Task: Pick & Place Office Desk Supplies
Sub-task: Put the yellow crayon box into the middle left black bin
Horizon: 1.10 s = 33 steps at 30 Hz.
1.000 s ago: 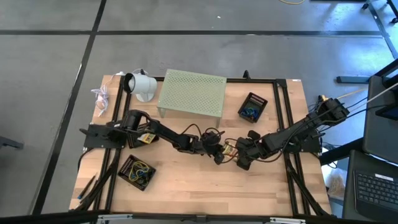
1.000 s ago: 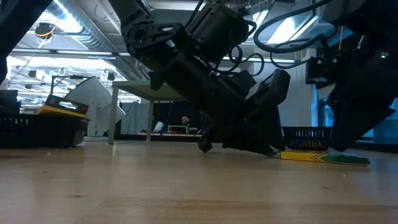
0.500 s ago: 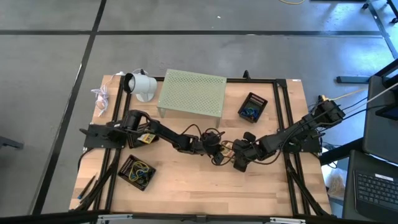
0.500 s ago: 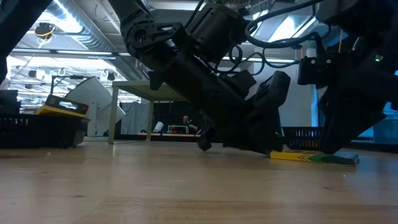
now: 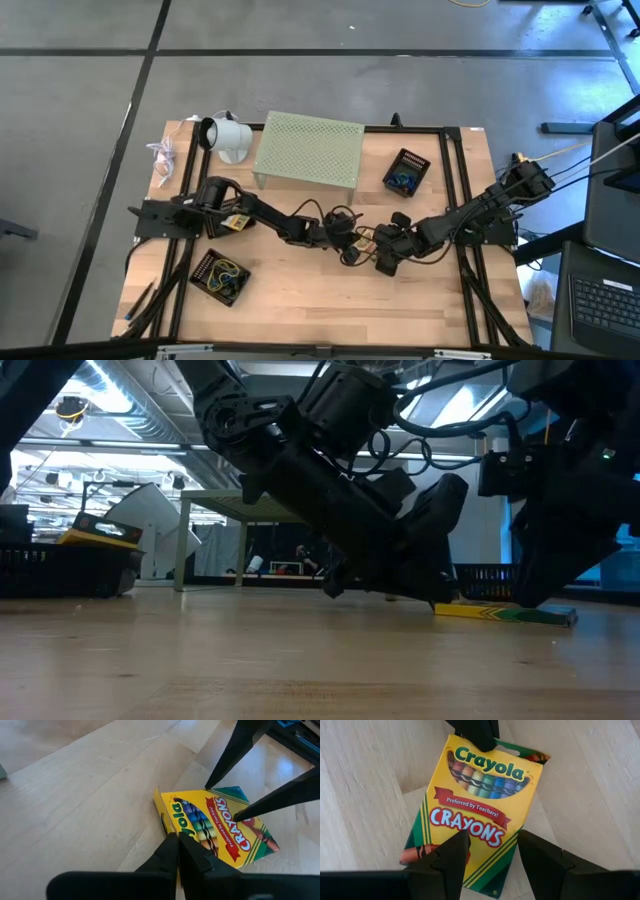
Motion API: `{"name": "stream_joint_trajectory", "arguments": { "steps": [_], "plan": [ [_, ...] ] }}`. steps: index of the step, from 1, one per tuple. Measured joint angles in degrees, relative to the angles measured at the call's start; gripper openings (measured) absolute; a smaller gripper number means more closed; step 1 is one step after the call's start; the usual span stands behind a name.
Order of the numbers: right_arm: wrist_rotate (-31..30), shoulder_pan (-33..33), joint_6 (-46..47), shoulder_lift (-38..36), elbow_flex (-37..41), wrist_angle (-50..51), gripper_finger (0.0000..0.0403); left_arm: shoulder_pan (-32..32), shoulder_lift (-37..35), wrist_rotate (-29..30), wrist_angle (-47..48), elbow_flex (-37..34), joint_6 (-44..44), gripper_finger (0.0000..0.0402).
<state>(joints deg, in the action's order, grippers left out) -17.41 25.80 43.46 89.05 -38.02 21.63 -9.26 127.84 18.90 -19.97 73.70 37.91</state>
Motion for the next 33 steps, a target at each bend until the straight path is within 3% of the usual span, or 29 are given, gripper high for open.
{"name": "stream_joint_trajectory", "arguments": {
  "steps": [10,17,33],
  "plan": [
    [1.60,0.42,-3.67,-3.80,-8.45,10.25,0.0180,-0.87,-4.74,-0.85,2.06,-0.03,-7.81,0.0002],
    [0.81,2.72,-3.65,-4.24,-12.51,15.84,0.0180,-2.82,-11.27,0.37,9.83,-0.03,-12.80,0.0001],
    [-3.13,7.65,-0.44,-4.33,-12.67,18.24,0.0180,-8.93,-29.84,11.97,29.00,-0.01,-18.76,0.0001]
  ]
}}
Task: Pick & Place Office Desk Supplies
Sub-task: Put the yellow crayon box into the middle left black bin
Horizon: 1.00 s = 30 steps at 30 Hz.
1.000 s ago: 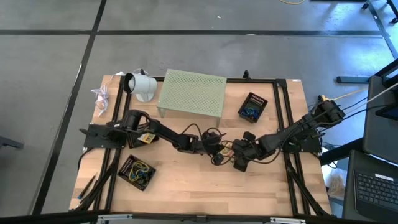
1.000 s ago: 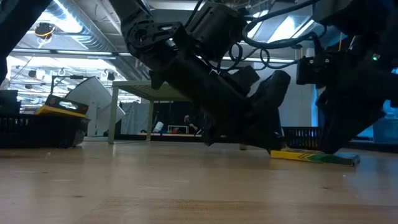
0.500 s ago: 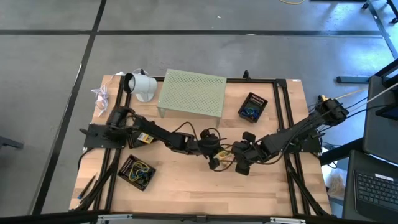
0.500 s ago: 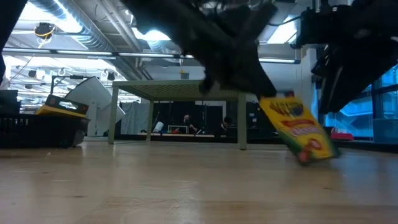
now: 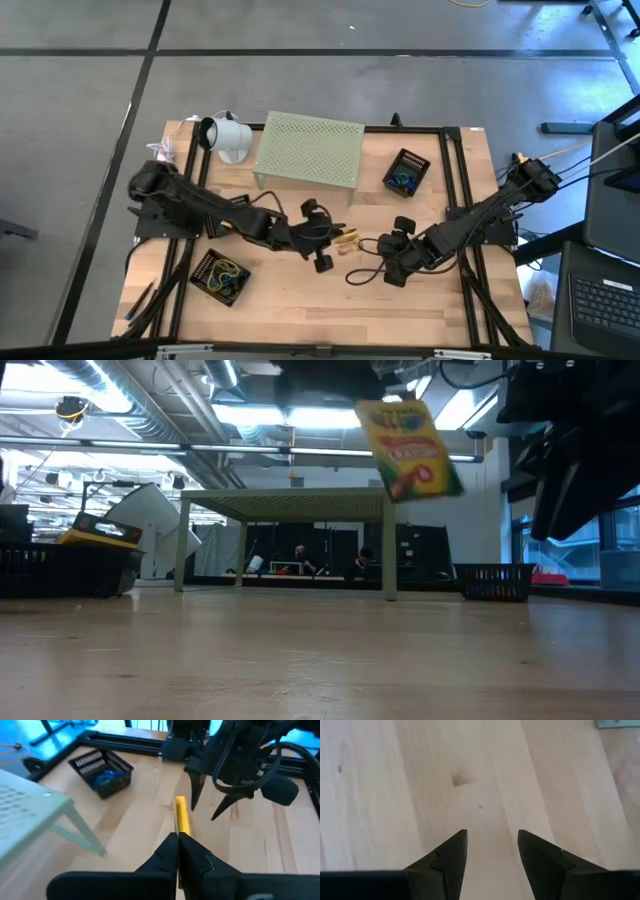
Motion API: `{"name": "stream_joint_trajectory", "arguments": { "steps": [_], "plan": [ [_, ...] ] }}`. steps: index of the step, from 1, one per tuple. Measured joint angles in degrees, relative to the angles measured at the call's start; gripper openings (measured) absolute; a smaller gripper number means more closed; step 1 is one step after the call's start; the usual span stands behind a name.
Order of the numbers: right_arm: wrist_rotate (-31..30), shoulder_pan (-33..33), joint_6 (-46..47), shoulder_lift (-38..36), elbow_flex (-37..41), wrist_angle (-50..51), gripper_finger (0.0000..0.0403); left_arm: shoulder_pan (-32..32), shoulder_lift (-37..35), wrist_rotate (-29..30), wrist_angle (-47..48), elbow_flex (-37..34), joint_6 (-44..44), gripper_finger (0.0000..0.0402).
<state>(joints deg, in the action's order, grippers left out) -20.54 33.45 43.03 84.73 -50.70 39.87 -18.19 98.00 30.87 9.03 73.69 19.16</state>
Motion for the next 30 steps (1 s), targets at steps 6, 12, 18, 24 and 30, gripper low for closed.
{"name": "stream_joint_trajectory", "arguments": {
  "steps": [6,12,18,24,30],
  "plan": [
    [-0.67,1.50,0.00,-0.02,0.00,-1.31,0.0180,-1.93,-4.77,2.70,5.84,0.00,-0.28,0.0001],
    [-2.53,2.82,-0.02,-0.04,-0.04,-5.90,0.0180,-3.63,-10.42,1.33,15.29,0.00,1.48,0.0001],
    [-5.93,3.19,-0.42,-0.09,-0.07,-8.66,0.0180,-5.08,-17.89,-6.00,30.82,0.00,13.19,0.0001],
    [-8.66,3.19,-1.51,-0.09,-0.07,-8.94,0.0180,-6.78,-23.62,-4.56,53.28,0.02,29.25,0.0001],
    [-9.06,3.15,-1.73,-0.11,-0.09,-9.53,0.0180,-6.83,-24.68,-1.57,77.28,-0.13,47.39,0.0001]
  ]
}}
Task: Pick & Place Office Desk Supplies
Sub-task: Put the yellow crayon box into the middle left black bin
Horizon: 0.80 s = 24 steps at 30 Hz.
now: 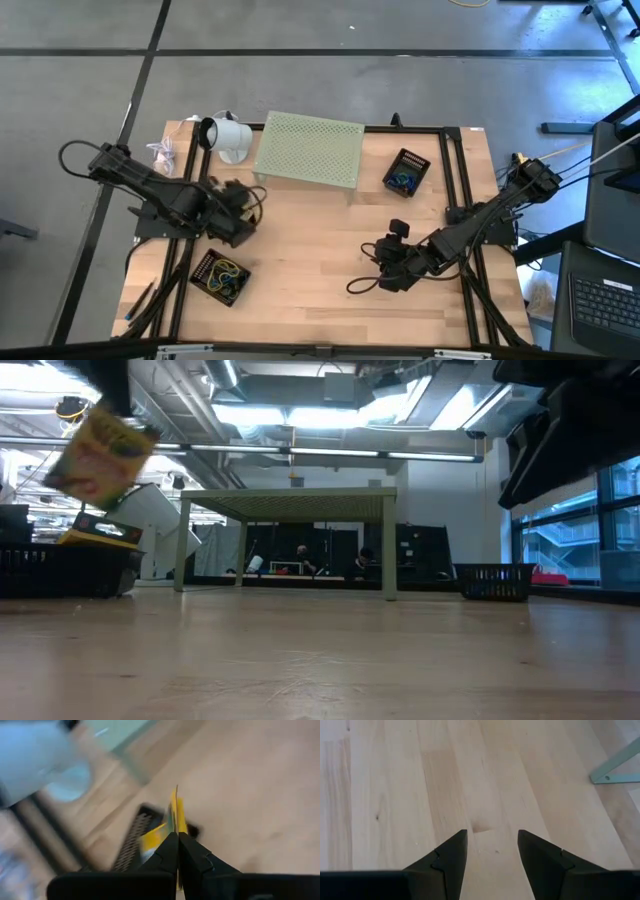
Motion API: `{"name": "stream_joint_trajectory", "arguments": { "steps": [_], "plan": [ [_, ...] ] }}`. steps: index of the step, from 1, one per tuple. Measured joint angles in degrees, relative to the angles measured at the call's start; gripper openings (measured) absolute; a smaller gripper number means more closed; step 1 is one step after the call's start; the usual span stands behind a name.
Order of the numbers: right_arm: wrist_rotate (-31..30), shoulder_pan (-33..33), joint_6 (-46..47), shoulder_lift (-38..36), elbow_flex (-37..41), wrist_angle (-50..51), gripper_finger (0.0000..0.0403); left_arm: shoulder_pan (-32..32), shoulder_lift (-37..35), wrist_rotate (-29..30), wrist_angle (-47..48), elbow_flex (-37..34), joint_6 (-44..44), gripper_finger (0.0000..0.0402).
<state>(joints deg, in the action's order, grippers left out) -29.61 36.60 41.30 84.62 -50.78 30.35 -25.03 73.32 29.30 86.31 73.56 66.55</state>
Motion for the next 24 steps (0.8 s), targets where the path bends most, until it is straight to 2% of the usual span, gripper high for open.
{"name": "stream_joint_trajectory", "arguments": {
  "steps": [2,10,16,24],
  "plan": [
    [0.00,-0.01,-0.02,0.00,0.00,-0.21,0.0180,0.01,0.10,0.09,3.82,-1.05,3.94,0.0001],
    [0.00,-0.02,-0.24,0.00,0.00,-0.36,0.0180,0.06,0.28,-1.64,3.43,-9.08,7.23,0.0001],
    [0.00,-0.02,-0.26,0.00,0.00,-0.35,0.0180,0.06,0.33,-6.35,3.68,-16.13,10.60,0.0001],
    [0.00,-0.13,-0.39,0.00,0.00,-0.74,0.0180,0.06,0.33,-6.74,3.70,-17.43,10.17,0.0001]
  ]
}}
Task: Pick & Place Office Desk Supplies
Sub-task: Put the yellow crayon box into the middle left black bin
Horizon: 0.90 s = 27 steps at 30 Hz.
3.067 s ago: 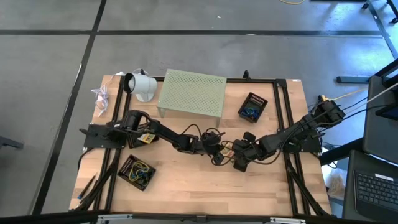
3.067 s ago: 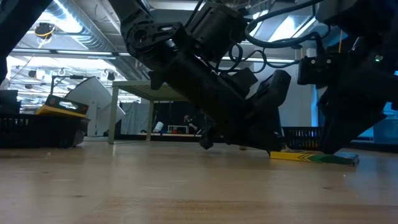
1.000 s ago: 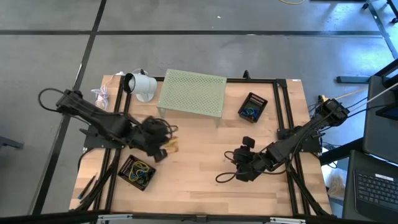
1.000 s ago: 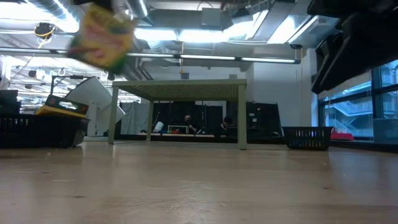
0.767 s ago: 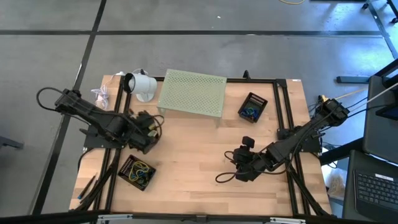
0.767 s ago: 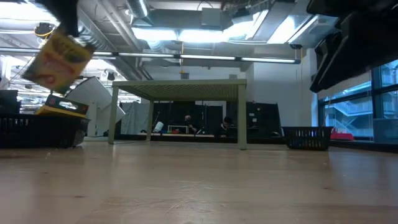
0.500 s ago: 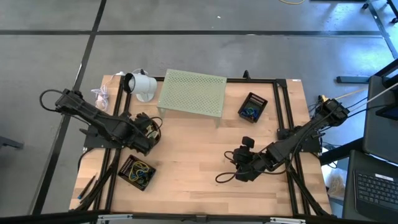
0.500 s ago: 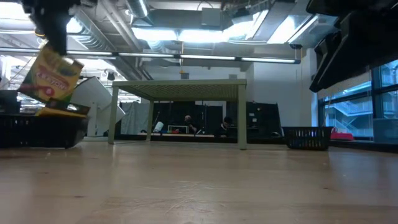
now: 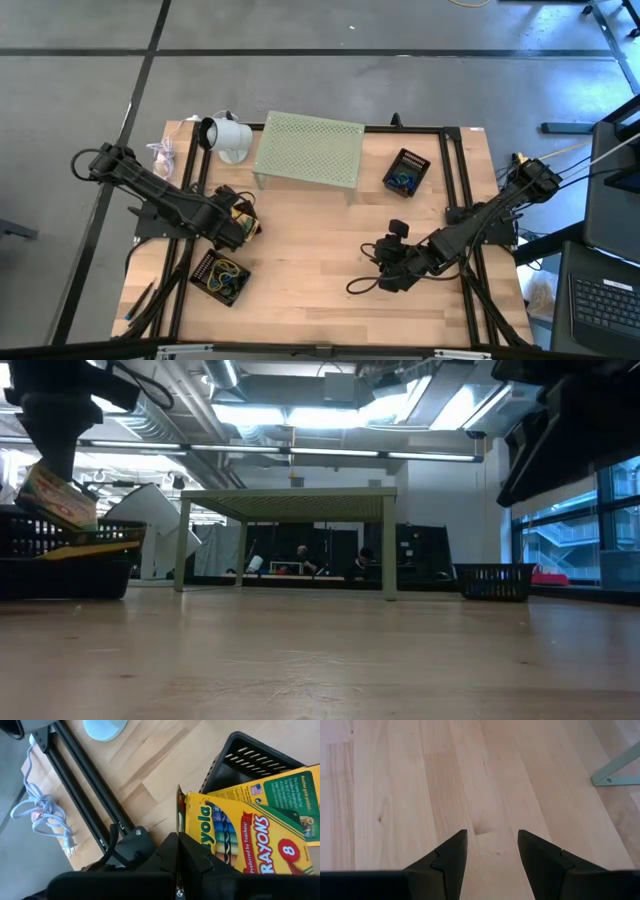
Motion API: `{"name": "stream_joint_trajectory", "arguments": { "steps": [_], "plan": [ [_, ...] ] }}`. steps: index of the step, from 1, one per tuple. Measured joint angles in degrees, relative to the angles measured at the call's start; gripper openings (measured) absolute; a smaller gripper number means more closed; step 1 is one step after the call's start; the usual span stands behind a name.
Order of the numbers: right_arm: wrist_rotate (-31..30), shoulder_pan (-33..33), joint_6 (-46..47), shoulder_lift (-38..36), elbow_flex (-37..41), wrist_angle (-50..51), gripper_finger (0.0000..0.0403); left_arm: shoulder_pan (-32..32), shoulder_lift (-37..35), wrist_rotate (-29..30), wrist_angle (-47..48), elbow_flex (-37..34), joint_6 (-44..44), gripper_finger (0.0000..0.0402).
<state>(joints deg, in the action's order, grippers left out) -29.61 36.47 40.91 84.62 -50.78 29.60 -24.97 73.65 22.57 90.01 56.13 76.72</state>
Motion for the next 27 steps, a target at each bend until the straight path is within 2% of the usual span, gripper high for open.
{"name": "stream_joint_trajectory", "arguments": {
  "steps": [9,16,23,27],
  "plan": [
    [0.02,0.00,0.01,0.00,0.00,-0.27,0.0180,0.00,-0.04,0.52,0.00,2.57,-2.38,0.0001],
    [0.03,-0.02,0.44,0.00,0.00,-0.26,0.0180,0.00,-0.04,3.71,0.00,6.69,-6.35,0.0001],
    [0.03,-0.02,0.44,0.00,0.00,-0.26,0.0180,0.13,-0.04,3.87,0.00,6.85,-8.10,0.0002],
    [0.04,-0.02,0.42,0.00,0.00,-0.27,0.0180,0.85,-0.08,6.00,0.00,6.85,-9.01,0.0002]
  ]
}}
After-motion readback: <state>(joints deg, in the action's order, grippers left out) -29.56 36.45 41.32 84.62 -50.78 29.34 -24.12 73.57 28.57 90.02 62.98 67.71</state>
